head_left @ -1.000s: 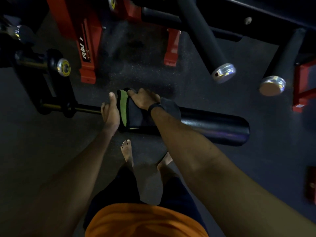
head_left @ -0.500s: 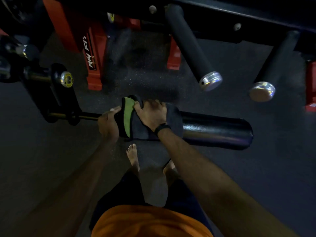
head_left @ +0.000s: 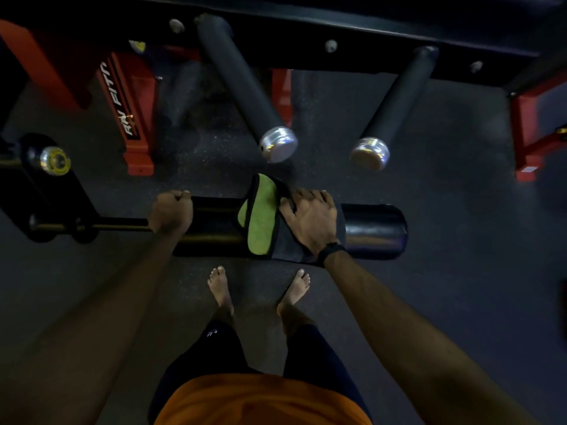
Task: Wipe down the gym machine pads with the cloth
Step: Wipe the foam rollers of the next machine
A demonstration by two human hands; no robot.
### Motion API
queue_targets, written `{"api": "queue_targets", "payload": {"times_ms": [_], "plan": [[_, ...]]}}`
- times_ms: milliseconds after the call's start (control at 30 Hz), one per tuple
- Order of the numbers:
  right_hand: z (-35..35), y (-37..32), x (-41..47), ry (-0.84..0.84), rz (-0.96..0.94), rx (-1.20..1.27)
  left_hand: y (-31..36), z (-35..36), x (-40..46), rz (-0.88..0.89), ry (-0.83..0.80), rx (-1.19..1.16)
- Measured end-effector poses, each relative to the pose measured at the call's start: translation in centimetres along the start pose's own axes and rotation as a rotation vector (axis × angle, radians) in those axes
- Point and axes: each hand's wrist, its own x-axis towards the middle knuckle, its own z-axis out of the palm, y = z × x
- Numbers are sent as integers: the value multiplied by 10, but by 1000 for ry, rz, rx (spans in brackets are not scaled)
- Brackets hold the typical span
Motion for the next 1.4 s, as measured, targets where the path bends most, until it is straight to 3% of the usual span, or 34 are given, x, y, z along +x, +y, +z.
{"api": "queue_targets", "payload": {"times_ms": [200, 467, 633, 733, 867, 1000, 1233, 1400], "plan": [[-7, 13, -2, -70, 55, -28, -4, 9, -2, 25, 56, 187], [7, -50, 9, -62, -5, 51, -7, 7, -8, 116, 123, 115], [11, -90, 25, -225, 119, 191, -11, 4, -9, 185, 138, 88], [0, -80, 24, -342, 40, 296, -13, 4, -8, 199, 137, 72], [-2, -65, 18, -430, -157, 72, -14, 5, -6, 203, 151, 105], [10, -91, 28, -463, -77, -24, -15, 5, -6, 222, 141, 106], [4, -53, 7, -137, -45, 47, -25, 12, -6, 281, 203, 81], [-19, 2, -14, -40, -46, 32, -44, 20, -8, 429, 315, -24]]}}
